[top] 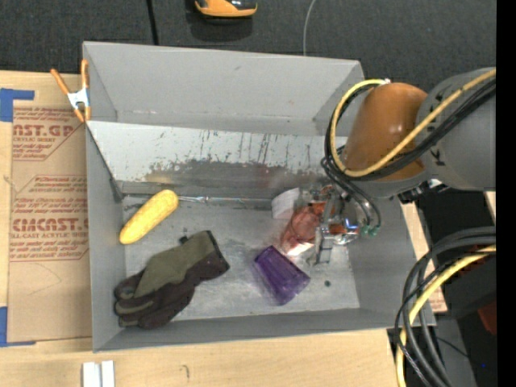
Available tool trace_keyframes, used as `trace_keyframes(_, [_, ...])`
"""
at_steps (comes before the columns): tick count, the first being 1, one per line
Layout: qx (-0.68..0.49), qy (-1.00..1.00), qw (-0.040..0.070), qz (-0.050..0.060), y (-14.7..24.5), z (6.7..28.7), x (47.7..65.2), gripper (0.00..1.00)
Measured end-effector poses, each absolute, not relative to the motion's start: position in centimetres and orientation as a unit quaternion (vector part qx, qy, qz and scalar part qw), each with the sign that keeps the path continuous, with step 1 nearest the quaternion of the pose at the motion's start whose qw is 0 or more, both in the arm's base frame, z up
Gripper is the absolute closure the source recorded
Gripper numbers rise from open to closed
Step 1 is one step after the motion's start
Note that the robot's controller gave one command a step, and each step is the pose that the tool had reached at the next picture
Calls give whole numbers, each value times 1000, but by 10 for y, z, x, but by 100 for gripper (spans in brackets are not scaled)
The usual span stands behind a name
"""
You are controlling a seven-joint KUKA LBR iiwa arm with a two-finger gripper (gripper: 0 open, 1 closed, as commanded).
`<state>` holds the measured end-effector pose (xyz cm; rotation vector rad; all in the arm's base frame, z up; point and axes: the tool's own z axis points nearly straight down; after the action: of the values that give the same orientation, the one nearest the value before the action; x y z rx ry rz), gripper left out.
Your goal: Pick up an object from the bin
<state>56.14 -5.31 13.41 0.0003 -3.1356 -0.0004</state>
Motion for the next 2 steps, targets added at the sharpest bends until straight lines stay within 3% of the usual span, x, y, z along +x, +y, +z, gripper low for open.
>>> trace_keyframes(1, [1, -1000, -1, 0, -53, 139, 563, 100])
trace_keyframes(2, [0, -1000, -1, 0, -53, 139, 563, 100])
